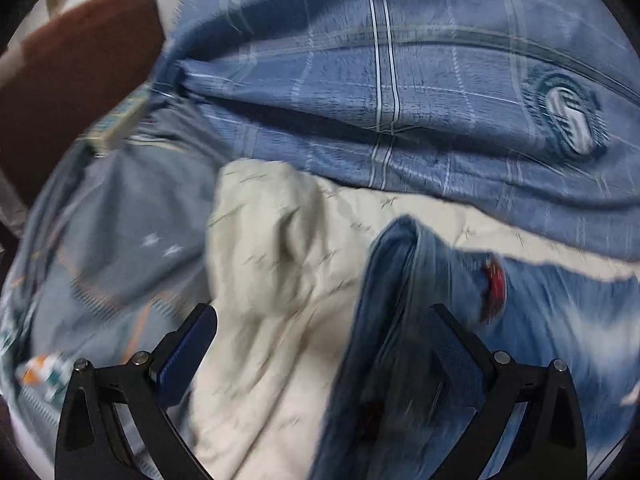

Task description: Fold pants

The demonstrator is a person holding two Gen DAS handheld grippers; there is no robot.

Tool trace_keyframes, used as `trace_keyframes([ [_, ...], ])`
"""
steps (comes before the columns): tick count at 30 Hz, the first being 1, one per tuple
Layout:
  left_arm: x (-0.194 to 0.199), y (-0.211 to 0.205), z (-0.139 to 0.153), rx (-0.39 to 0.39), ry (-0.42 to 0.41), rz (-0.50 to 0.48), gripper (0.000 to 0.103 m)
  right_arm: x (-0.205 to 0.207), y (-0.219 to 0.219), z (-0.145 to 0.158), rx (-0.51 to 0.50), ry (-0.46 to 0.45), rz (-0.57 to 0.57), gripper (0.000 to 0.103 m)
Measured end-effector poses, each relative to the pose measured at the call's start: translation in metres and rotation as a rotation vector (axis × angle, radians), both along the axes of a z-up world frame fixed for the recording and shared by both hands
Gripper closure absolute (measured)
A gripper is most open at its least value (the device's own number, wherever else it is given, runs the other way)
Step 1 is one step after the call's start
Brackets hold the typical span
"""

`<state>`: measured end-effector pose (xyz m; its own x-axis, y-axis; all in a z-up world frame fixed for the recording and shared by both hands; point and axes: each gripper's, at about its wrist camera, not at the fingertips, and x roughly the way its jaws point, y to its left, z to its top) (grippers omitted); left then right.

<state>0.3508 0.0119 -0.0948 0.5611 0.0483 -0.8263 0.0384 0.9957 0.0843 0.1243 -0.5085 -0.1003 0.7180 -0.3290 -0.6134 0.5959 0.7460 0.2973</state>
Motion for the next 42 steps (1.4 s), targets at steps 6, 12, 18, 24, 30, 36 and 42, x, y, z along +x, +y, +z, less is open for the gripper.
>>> trace_keyframes([
  [6, 0.062, -0.031, -0.028, -0.024, 0.074, 0.031, 0.0, 0.03, -0.038, -0.017, 0.074, 0.038, 0.038, 0.001],
  [12, 0.082, -0.048, -0.055, -0.093, 0.147, 0.015, 0.009, 0.045, -0.049, -0.021, 0.038, 0.066, 0.045, 0.001],
  [18, 0.084, -0.06, -0.07, -0.135, 0.178, -0.002, 0.023, 0.062, -0.052, -0.015, -0.011, 0.07, 0.071, 0.001],
  [24, 0.086, -0.068, -0.084, -0.139, 0.191, 0.014, 0.024, 0.07, -0.058, -0.014, 0.019, 0.061, 0.091, 0.001],
  [30, 0.1, -0.077, -0.105, -0.123, 0.22, 0.031, 0.02, 0.082, -0.063, -0.023, 0.034, 0.095, 0.087, 0.001],
  [36, 0.095, -0.093, -0.116, -0.084, 0.178, 0.001, 0.033, 0.103, -0.067, -0.045, 0.082, 0.145, 0.095, 0.008],
  [42, 0.086, -0.104, -0.106, -0.105, 0.159, -0.052, 0.066, 0.126, -0.062, -0.078, 0.081, 0.272, 0.092, 0.036],
])
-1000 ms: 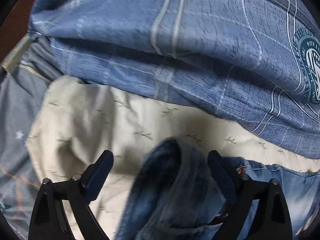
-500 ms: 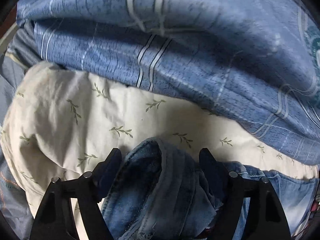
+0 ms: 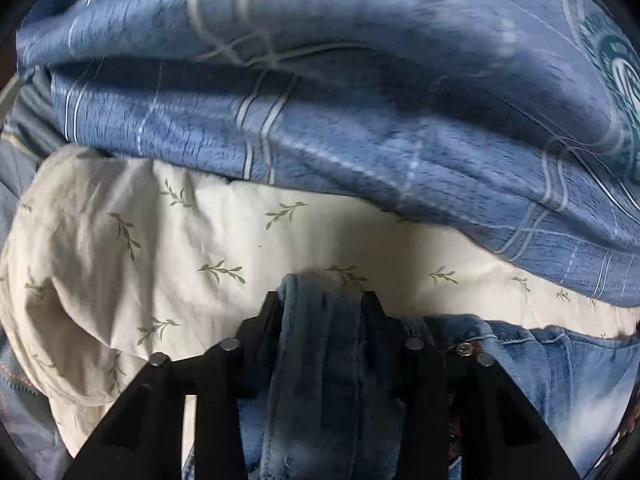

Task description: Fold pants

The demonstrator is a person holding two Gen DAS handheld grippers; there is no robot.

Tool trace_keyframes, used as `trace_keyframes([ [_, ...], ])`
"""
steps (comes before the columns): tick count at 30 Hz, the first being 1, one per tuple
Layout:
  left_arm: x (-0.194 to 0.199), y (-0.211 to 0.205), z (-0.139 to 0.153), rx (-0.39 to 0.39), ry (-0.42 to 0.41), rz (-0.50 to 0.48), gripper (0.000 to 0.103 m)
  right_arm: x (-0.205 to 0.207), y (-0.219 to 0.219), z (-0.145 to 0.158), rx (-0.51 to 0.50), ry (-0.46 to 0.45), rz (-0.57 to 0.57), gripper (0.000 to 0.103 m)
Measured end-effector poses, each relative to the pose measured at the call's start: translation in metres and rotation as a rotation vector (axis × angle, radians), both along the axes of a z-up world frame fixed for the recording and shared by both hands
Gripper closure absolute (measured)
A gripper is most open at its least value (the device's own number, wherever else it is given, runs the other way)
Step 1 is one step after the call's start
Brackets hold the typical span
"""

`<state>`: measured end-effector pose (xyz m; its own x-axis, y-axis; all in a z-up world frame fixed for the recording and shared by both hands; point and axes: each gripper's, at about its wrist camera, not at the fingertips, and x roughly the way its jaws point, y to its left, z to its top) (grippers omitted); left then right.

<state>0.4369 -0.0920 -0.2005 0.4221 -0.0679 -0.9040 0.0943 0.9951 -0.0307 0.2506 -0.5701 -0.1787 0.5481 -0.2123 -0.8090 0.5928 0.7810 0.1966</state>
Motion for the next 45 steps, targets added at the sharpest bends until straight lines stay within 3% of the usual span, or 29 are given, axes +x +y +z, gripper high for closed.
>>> trace_keyframes([
  [2, -0.006, -0.008, 0.003, 0.009, -0.021, -0.014, 0.069, -0.002, 0.004, 0.003, -0.016, 0.006, 0.007, 0.049],
  [3, -0.007, -0.011, 0.007, 0.01, -0.03, -0.016, 0.071, -0.005, 0.005, 0.007, -0.005, -0.01, 0.008, 0.065],
  [4, -0.012, -0.012, 0.012, 0.005, -0.044, -0.021, 0.072, -0.01, 0.004, 0.016, 0.016, -0.034, 0.007, 0.074],
  [5, -0.018, -0.013, 0.017, -0.004, -0.057, -0.024, 0.072, -0.014, 0.005, 0.021, 0.029, -0.049, 0.008, 0.076],
  [10, -0.047, -0.009, 0.055, -0.055, -0.125, -0.051, 0.073, -0.051, 0.008, 0.056, 0.15, -0.145, 0.003, 0.082],
  [14, -0.079, 0.007, 0.086, -0.119, -0.178, -0.067, 0.074, -0.089, 0.02, 0.082, 0.144, -0.215, 0.0, 0.084],
  [18, -0.102, 0.055, 0.099, -0.18, -0.216, -0.062, 0.074, -0.139, 0.034, 0.099, 0.132, -0.299, -0.018, 0.084],
  [20, -0.123, 0.066, 0.106, -0.202, -0.237, -0.061, 0.074, -0.173, 0.042, 0.103, 0.152, -0.361, -0.031, 0.084],
  [27, -0.215, 0.099, 0.126, -0.221, -0.304, -0.103, 0.074, -0.263, 0.065, 0.093, 0.199, -0.413, -0.07, 0.084],
  [31, -0.262, 0.116, 0.115, -0.235, -0.304, -0.118, 0.075, -0.309, 0.073, 0.079, 0.25, -0.415, -0.087, 0.084],
  [35, -0.306, 0.134, 0.086, -0.232, -0.284, -0.122, 0.075, -0.345, 0.087, 0.06, 0.228, -0.345, -0.076, 0.084],
  [42, -0.339, 0.156, 0.01, -0.188, -0.142, -0.08, 0.076, -0.386, 0.085, 0.01, 0.324, -0.227, -0.074, 0.081],
  [45, -0.351, 0.164, 0.009, -0.22, -0.134, -0.077, 0.075, -0.404, 0.081, 0.013, 0.329, -0.251, -0.068, 0.081],
])
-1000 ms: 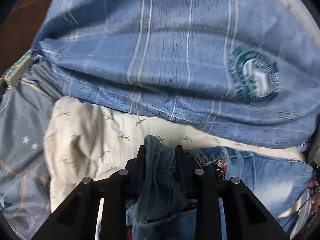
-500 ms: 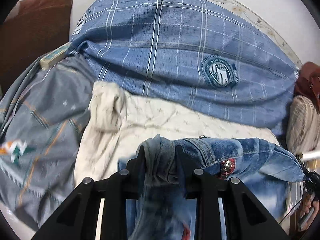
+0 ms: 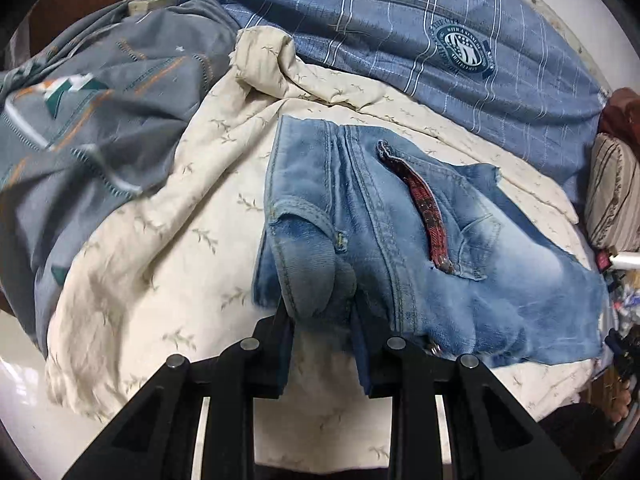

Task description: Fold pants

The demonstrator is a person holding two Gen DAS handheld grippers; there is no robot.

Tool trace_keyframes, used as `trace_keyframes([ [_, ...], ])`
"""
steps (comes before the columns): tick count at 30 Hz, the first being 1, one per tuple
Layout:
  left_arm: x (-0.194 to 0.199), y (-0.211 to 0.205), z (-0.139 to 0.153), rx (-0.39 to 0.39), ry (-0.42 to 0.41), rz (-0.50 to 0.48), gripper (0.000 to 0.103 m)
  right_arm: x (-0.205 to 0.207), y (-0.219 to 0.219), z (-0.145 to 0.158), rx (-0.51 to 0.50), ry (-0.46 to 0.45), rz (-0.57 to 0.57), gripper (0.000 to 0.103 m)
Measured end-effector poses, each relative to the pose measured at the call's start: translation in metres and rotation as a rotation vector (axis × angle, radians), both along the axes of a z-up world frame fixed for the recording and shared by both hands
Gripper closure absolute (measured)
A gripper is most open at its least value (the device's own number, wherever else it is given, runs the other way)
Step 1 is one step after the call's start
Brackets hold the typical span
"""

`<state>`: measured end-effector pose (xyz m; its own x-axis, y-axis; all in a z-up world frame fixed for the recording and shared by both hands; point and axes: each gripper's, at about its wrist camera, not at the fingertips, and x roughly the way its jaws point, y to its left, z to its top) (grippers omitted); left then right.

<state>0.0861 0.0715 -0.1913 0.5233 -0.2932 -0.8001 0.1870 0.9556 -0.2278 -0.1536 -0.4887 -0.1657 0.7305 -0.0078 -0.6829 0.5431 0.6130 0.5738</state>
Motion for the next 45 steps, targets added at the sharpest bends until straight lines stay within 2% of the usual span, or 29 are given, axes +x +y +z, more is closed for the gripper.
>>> trace_keyframes([
  [2, -0.008, 0.003, 0.01, -0.006, -0.018, -0.006, 0.074, -0.013, -0.004, 0.014, -0.054, -0.023, -0.021, 0.081],
  [5, -0.019, 0.006, 0.024, -0.012, -0.044, -0.009, 0.073, -0.02, -0.01, 0.037, -0.075, -0.1, -0.035, 0.079],
  [6, -0.024, 0.007, 0.029, -0.017, -0.057, -0.002, 0.073, -0.016, -0.009, 0.045, -0.082, -0.121, -0.033, 0.067],
  [7, -0.027, 0.009, 0.035, -0.008, -0.075, 0.014, 0.073, -0.012, -0.008, 0.05, -0.094, -0.134, -0.031, 0.038],
  [8, -0.033, 0.01, 0.044, 0.011, -0.116, 0.039, 0.073, -0.006, -0.006, 0.059, -0.127, -0.159, -0.042, 0.024],
  [9, -0.038, 0.012, 0.052, 0.025, -0.154, 0.055, 0.073, -0.001, -0.004, 0.063, -0.148, -0.183, -0.052, 0.016],
  [11, -0.048, 0.016, 0.064, 0.043, -0.216, 0.087, 0.073, 0.019, -0.003, 0.068, -0.151, -0.183, -0.037, 0.016],
  [12, -0.053, 0.018, 0.075, 0.041, -0.259, 0.107, 0.073, 0.035, -0.002, 0.067, -0.143, -0.143, -0.02, 0.016],
  [14, -0.055, 0.015, 0.084, 0.029, -0.284, 0.095, 0.073, 0.067, 0.003, 0.061, -0.154, -0.058, -0.002, 0.016],
  [17, -0.046, 0.001, 0.084, 0.059, -0.27, 0.067, 0.073, 0.102, 0.009, 0.041, -0.163, 0.047, 0.008, 0.027],
  [19, -0.038, -0.012, 0.076, 0.063, -0.244, 0.047, 0.071, 0.118, 0.013, 0.022, -0.127, 0.107, 0.039, 0.058],
  [20, -0.033, -0.019, 0.07, 0.066, -0.222, 0.038, 0.07, 0.121, 0.014, 0.014, -0.13, 0.142, 0.052, 0.066],
  [21, -0.029, -0.026, 0.062, 0.069, -0.201, 0.03, 0.068, 0.124, 0.015, 0.009, -0.138, 0.162, 0.059, 0.08],
  [22, -0.025, -0.032, 0.055, 0.073, -0.183, 0.02, 0.067, 0.127, 0.016, 0.003, -0.147, 0.187, 0.067, 0.086],
  [24, -0.015, -0.045, 0.037, 0.108, -0.139, 0.012, 0.067, 0.122, 0.012, 0.001, -0.128, 0.16, 0.035, 0.087],
  [27, -0.003, -0.054, 0.014, 0.142, -0.083, 0.023, 0.067, 0.108, 0.001, 0.023, -0.166, 0.053, -0.055, 0.092],
  [30, -0.002, -0.052, 0.002, 0.142, -0.056, 0.031, 0.065, 0.108, -0.007, 0.029, -0.162, 0.01, -0.098, 0.092],
  [35, -0.011, -0.06, -0.016, 0.217, -0.036, -0.005, 0.063, 0.125, -0.008, 0.015, -0.201, 0.074, -0.107, 0.092],
  [37, -0.018, -0.069, -0.022, 0.286, -0.063, -0.035, 0.062, 0.134, -0.013, 0.0, -0.168, 0.141, -0.071, 0.088],
  [39, -0.022, -0.072, -0.024, 0.321, -0.079, -0.048, 0.062, 0.127, -0.02, -0.002, -0.112, 0.123, -0.063, 0.088],
  [43, -0.021, -0.06, -0.013, 0.252, -0.013, -0.047, 0.062, 0.089, -0.032, 0.007, -0.006, -0.014, -0.13, 0.084],
  [45, -0.024, -0.052, -0.003, 0.222, -0.012, -0.043, 0.063, 0.064, -0.031, 0.021, -0.062, -0.083, -0.2, 0.084],
])
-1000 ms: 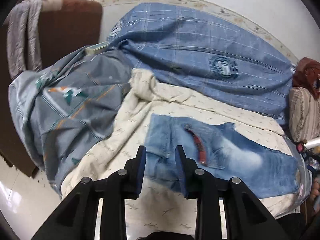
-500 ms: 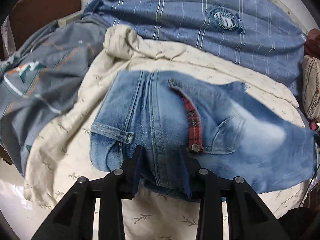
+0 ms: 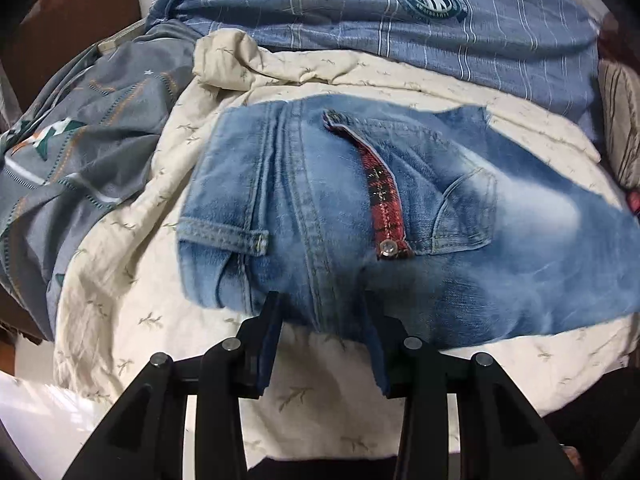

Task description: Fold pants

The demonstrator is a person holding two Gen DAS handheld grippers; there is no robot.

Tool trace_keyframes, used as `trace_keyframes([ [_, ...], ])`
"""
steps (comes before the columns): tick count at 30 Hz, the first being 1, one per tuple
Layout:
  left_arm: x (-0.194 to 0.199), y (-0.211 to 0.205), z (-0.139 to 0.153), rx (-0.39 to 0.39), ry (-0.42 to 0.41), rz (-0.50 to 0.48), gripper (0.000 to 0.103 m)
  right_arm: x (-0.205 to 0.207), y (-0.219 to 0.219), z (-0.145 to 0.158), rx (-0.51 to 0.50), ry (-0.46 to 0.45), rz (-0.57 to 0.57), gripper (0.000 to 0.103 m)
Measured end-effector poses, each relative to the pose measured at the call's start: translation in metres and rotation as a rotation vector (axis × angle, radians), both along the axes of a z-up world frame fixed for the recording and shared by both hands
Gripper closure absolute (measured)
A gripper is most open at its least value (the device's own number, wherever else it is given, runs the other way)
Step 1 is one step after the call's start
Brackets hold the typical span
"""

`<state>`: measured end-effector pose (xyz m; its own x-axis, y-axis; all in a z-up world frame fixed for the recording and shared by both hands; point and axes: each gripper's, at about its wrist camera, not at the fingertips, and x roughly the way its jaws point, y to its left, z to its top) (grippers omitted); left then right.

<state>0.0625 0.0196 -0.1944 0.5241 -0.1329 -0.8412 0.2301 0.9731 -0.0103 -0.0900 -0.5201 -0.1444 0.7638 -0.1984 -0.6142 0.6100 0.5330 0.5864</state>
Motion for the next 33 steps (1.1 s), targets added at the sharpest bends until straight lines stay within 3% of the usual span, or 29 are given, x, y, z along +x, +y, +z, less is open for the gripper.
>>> trace_keyframes([
  [3, -0.012, 0.005, 0.026, -0.029, -0.098, 0.01, 0.063, -0.022, 0.01, 0.017, -0.079, -0.083, -0.023, 0.084],
  [6, -0.016, -0.003, 0.043, -0.047, -0.157, -0.005, 0.062, -0.016, 0.033, 0.019, -0.079, -0.089, 0.068, 0.084],
  [9, -0.007, -0.018, 0.041, -0.046, -0.141, -0.026, 0.062, 0.01, 0.061, 0.018, -0.089, -0.025, 0.201, 0.084],
  [12, 0.004, -0.033, 0.024, 0.014, -0.11, -0.023, 0.062, 0.032, 0.086, 0.017, -0.109, 0.006, 0.296, 0.084],
  [21, 0.005, -0.02, -0.013, 0.081, -0.02, 0.029, 0.057, 0.097, 0.161, 0.0, -0.199, 0.158, 0.534, 0.084],
  [24, 0.005, -0.015, -0.014, 0.065, -0.007, 0.022, 0.057, 0.117, 0.178, -0.007, -0.217, 0.205, 0.555, 0.084],
  [28, 0.003, -0.018, -0.017, 0.086, -0.009, 0.0, 0.057, 0.142, 0.174, -0.031, -0.139, 0.308, 0.524, 0.084],
  [33, 0.009, -0.014, -0.016, 0.06, 0.006, -0.004, 0.057, 0.151, 0.164, -0.035, -0.109, 0.273, 0.483, 0.085],
])
